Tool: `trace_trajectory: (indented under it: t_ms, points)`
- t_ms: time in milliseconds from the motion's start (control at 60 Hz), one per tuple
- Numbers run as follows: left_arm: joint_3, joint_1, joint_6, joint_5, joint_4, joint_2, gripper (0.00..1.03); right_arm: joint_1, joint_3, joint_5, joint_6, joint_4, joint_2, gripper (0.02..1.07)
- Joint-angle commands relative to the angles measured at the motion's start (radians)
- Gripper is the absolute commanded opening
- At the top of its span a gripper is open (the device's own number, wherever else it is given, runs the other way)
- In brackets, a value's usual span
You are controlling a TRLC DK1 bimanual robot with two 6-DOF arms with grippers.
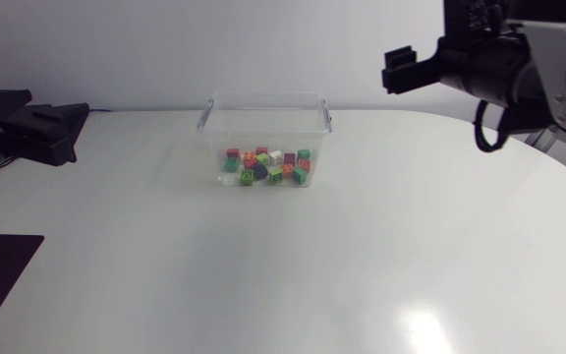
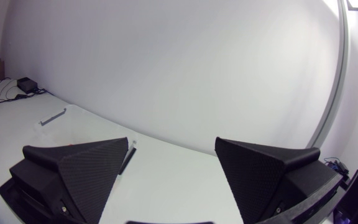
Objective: Place the duplo bricks in the container
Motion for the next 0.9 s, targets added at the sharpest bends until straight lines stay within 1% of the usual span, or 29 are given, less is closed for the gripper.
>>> trace_trajectory:
  t_ms: [0, 133, 333, 367, 467, 533, 633, 883]
  points:
    - [-0.039, 0.025, -0.045, 0.009, -0.009, -0.048, 0.99, -0.041, -0.079, 0.01, -0.029, 0.008, -0.098, 1.03]
    - [-0.079, 0.042, -0.054, 0.009, -0.012, -0.122, 0.99, -0.111, -0.194, 0.01, -0.043, -0.001, -0.245, 1.03]
    - [-0.134, 0.088, -0.098, 0.009, -0.007, -0.212, 0.99, -0.168, -0.339, 0.01, -0.078, -0.014, -0.442, 1.03]
    - [-0.154, 0.096, -0.098, 0.009, -0.004, -0.241, 0.99, -0.194, -0.385, 0.008, -0.086, -0.038, -0.514, 1.03]
    - [-0.184, 0.109, -0.098, 0.009, 0.005, -0.283, 0.99, -0.235, -0.445, -0.002, -0.098, -0.055, -0.6, 1.03]
    - [-0.21, 0.109, -0.098, 0.006, 0.016, -0.306, 0.99, -0.262, -0.487, -0.021, -0.109, -0.069, -0.666, 1.03]
    - [-0.26, 0.114, -0.106, 0.003, 0.036, -0.347, 0.99, -0.272, -0.562, -0.022, -0.12, -0.087, -0.781, 1.03]
    - [-0.39, 0.086, -0.137, -0.022, 0.052, -0.456, 0.99, -0.288, -0.705, -0.084, -0.023, -0.084, -0.92, 1.03]
